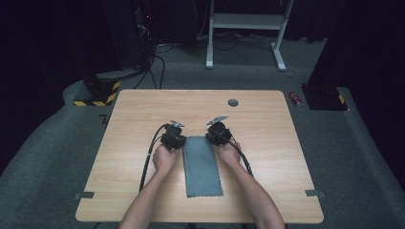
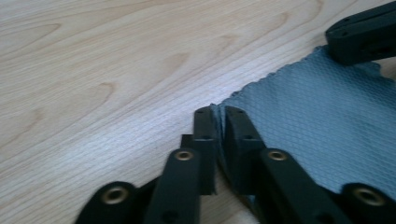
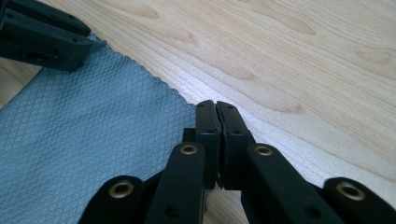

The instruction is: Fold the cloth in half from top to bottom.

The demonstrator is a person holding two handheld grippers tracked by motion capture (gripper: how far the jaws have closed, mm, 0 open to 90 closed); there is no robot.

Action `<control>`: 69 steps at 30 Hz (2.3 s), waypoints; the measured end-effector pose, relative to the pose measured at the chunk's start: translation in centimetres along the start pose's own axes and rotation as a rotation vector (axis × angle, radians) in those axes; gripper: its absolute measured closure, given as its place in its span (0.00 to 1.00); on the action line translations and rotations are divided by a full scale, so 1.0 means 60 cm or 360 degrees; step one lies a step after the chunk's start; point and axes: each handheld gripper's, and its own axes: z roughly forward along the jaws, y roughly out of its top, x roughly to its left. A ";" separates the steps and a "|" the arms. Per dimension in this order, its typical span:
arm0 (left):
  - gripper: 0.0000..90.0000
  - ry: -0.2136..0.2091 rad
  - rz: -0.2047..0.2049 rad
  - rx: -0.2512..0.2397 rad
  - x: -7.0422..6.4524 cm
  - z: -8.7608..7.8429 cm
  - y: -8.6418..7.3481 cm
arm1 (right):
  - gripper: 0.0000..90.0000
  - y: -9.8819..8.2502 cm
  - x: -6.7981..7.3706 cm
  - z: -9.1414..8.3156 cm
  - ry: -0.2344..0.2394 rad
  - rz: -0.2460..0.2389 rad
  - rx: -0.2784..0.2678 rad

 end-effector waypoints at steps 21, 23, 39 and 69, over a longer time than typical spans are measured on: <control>0.99 -0.0117 -0.0020 -0.0089 0.017 -0.016 0.060 | 1.00 0.014 -0.032 -0.040 0.0000 0.0122 -0.0134; 0.99 -0.0109 0.0003 -0.0090 0.016 -0.017 0.069 | 1.00 0.027 -0.038 -0.052 -0.0009 0.0129 -0.0180; 0.99 -0.0225 0.0159 -0.0169 -0.001 -0.058 0.052 | 1.00 0.009 -0.021 -0.089 0.0030 -0.0037 -0.0217; 0.99 -0.0311 0.0346 -0.0133 -0.062 -0.089 -0.044 | 1.00 -0.100 0.022 -0.129 0.0179 -0.0142 -0.0205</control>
